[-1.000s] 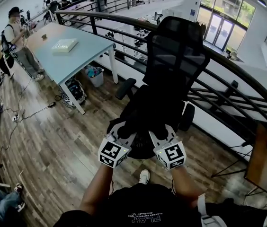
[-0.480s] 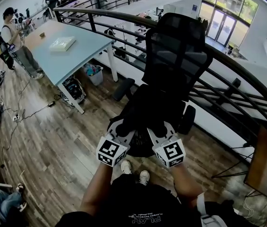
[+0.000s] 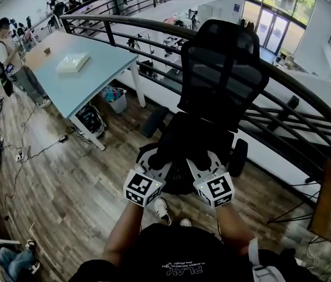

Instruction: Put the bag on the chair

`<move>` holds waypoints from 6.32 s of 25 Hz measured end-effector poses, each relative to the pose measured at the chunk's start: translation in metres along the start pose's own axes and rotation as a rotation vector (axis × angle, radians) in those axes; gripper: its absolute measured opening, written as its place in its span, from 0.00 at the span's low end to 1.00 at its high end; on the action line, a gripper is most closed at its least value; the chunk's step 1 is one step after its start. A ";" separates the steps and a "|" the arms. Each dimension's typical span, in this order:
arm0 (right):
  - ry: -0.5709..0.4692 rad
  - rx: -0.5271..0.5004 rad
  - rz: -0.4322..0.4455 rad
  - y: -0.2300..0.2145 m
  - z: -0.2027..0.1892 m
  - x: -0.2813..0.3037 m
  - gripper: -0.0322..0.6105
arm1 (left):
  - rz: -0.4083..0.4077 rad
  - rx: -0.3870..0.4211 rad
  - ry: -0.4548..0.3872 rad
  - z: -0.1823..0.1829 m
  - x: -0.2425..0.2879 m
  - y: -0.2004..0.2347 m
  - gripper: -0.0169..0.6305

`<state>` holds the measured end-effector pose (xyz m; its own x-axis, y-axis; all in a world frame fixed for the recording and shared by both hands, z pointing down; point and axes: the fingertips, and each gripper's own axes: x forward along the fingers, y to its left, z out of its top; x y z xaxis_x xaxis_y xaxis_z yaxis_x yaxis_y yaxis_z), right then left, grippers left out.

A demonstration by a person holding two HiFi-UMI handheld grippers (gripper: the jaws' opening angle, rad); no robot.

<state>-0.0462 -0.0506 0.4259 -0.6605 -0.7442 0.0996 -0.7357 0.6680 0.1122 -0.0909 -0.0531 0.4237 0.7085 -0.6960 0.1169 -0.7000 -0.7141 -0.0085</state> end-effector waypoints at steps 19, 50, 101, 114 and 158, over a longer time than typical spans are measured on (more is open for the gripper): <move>0.000 0.019 -0.140 -0.051 0.000 0.093 0.11 | -0.150 0.042 -0.001 0.005 0.059 0.093 0.12; 0.061 0.023 -0.207 -0.208 -0.031 0.137 0.11 | -0.261 0.073 0.011 0.008 0.228 0.128 0.12; 0.267 0.253 -0.230 -0.337 -0.217 0.174 0.11 | -0.429 -0.079 0.296 -0.156 0.408 0.139 0.12; 0.348 0.297 -0.252 -0.341 -0.272 0.174 0.11 | -0.419 -0.095 0.409 -0.204 0.423 0.136 0.12; 0.405 0.314 -0.414 -0.354 -0.232 0.091 0.49 | -0.376 0.003 0.458 -0.164 0.375 0.135 0.52</move>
<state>0.1887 -0.3549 0.6243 -0.2498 -0.8403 0.4811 -0.9662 0.2489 -0.0668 0.0652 -0.3980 0.6294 0.7968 -0.2915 0.5293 -0.4074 -0.9060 0.1144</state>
